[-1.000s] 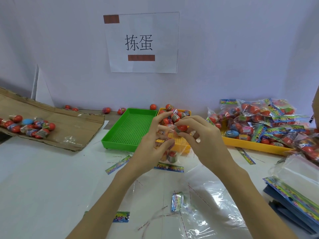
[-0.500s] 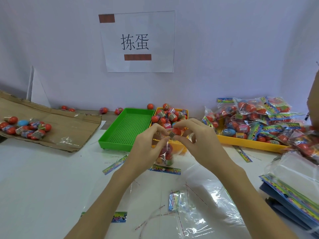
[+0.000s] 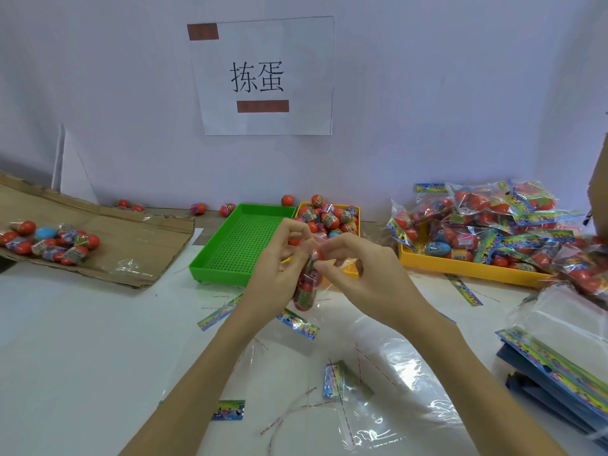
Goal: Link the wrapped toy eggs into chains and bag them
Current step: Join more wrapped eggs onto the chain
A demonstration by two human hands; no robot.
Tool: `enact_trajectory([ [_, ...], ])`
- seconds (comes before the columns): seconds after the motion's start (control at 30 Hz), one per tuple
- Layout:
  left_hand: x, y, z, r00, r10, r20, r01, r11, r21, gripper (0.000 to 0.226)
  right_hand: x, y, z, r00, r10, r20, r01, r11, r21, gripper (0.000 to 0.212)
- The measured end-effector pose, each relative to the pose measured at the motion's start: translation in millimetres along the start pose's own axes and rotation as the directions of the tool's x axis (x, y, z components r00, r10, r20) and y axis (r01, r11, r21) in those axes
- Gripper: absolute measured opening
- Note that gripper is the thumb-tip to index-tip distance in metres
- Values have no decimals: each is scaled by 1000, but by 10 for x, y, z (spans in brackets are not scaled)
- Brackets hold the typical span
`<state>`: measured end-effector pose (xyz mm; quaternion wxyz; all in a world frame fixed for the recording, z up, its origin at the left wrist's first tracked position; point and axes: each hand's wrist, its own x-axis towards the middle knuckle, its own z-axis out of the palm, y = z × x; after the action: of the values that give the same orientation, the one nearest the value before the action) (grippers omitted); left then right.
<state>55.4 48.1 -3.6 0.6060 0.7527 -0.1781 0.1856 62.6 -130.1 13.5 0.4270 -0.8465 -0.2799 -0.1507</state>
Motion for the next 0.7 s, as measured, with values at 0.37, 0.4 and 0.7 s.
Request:
enact_trajectory([
  [0.37,-2,-87,24,998,56,40,-59,996,61,3,-8,47,68,983,55,175,-26,987,-159,34],
  [0.4,-7,-89,34,998,58,23,-59,996,66,3,-9,45,74,985,46,166,-17,985,-171,34],
  [0.7,33,-93,-47,966,-70,-249,55,996,-68,5,34,9,85,949,304,-89,-276,932,236,49],
])
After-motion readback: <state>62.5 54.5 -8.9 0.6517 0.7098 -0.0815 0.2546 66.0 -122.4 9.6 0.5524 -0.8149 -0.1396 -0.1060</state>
